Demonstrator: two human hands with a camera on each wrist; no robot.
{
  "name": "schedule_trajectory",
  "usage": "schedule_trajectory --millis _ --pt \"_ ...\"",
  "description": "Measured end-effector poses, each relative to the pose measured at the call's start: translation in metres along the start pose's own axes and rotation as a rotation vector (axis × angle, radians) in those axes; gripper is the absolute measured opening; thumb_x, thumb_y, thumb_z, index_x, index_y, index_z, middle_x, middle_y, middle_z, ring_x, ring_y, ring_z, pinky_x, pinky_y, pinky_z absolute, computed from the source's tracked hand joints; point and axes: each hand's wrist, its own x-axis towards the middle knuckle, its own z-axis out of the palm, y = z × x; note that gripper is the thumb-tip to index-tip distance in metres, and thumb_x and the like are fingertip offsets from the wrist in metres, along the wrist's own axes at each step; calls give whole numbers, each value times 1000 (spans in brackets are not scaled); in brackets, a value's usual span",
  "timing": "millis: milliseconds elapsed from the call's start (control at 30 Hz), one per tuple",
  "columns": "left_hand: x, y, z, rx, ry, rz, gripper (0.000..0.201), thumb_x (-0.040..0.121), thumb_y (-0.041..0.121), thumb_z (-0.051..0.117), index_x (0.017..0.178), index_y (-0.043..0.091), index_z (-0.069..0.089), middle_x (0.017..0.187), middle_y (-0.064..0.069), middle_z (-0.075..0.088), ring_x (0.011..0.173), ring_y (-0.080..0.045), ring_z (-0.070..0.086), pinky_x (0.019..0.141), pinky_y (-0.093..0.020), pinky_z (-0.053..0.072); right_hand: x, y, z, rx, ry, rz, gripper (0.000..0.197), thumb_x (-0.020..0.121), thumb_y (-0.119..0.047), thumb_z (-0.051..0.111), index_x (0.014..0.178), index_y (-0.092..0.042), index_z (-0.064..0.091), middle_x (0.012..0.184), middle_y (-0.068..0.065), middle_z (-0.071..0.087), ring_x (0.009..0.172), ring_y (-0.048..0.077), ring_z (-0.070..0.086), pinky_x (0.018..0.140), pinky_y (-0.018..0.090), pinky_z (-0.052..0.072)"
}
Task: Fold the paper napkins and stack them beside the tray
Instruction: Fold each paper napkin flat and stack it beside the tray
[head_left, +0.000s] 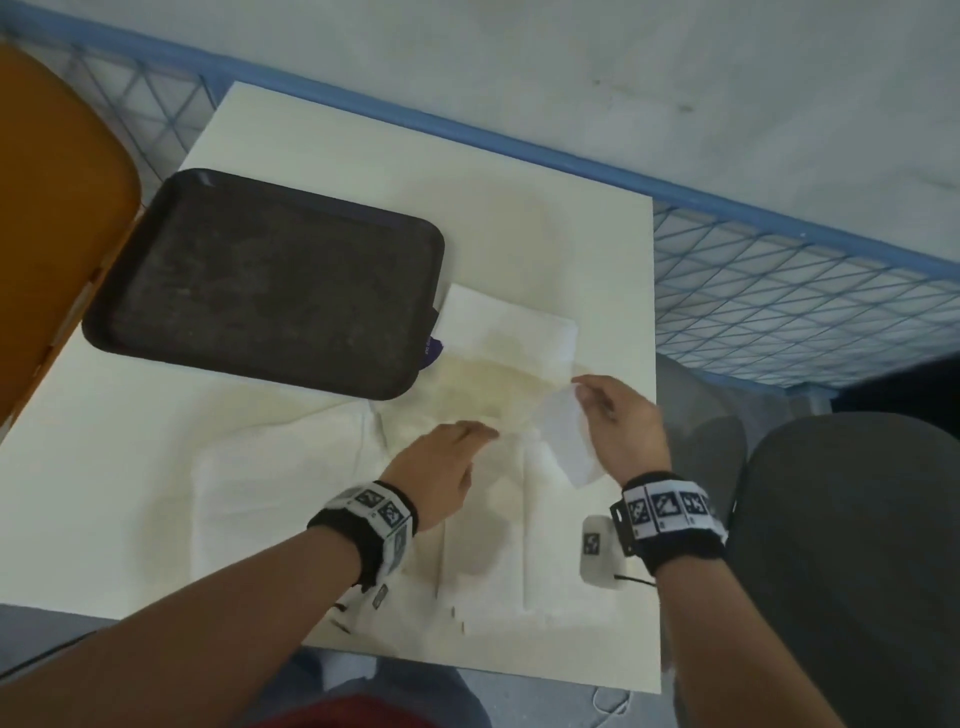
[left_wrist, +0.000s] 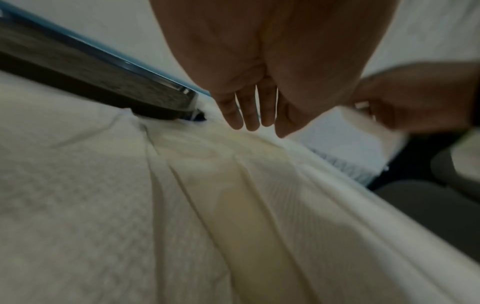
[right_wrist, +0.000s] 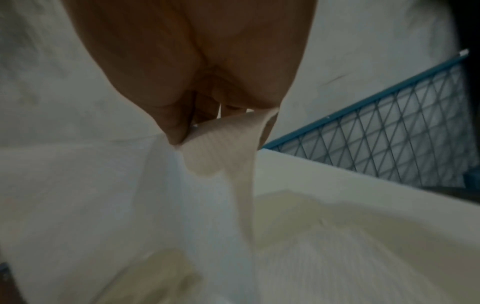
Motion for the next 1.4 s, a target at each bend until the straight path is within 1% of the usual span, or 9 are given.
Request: schedule_trajectory --millis 133,233,333,633,733,833,1100,1300,1400 --pt "7 -3 21 362 -164 7 52 101 36 41 151 29 29 160 -3 26 141 -27 33 115 -42 29 53 0 -17 -62 -43 -26 16 97 -33 63 109 -31 74 110 -7 74 100 10 65 92 23 47" --pt "-2 -7 19 388 -150 -79 54 99 40 46 149 28 32 159 -4 27 140 -28 33 116 -44 28 87 -8 -15 -68 -96 -36 10 94 -36 66 101 -33 72 97 -9 73 92 12 67 85 28 51" --pt "-14 -15 12 319 -105 -189 54 96 41 52 147 31 35 157 1 27 142 -24 29 118 -41 28 118 -21 -4 -89 -184 -92 10 95 -34 67 101 -30 72 93 -12 68 88 10 63 80 21 43" --pt "24 2 10 251 12 -362 57 91 52 57 139 26 39 140 4 44 125 -21 45 107 -40 38 188 -38 52 -194 -277 -74 20 95 -37 65 113 -31 73 116 -3 73 109 20 64 90 25 42" --pt "33 2 8 289 24 -391 46 90 48 60 130 28 48 123 6 50 112 -20 47 102 -40 39 192 -33 61 -470 -193 -180 32 94 -46 63 126 -39 64 129 -9 65 122 20 57 106 41 38" --pt "34 3 7 249 46 -387 35 91 40 60 124 31 50 118 8 55 110 -19 49 100 -39 38 180 -25 59 -522 -86 -304 40 93 -48 63 131 -38 60 141 -10 56 132 22 47 116 54 23" --pt "31 1 -4 221 -14 -327 18 102 41 39 108 28 51 78 5 64 74 -21 61 89 -39 45 63 17 28 57 46 -154 25 91 -38 72 114 -30 71 124 -14 62 119 13 55 103 38 47" --pt "19 -11 -16 282 60 -201 41 104 43 30 120 25 63 111 2 66 97 -23 60 85 -42 51 -32 38 37 174 21 26 17 92 -39 71 106 -45 64 118 -19 62 112 9 60 99 38 52" --pt "10 -14 -26 203 127 -97 33 103 32 44 125 19 65 109 -5 64 98 -26 58 90 -39 50 -57 50 47 158 -38 106 41 86 -56 70 123 -41 61 131 -20 57 123 9 54 105 38 48"
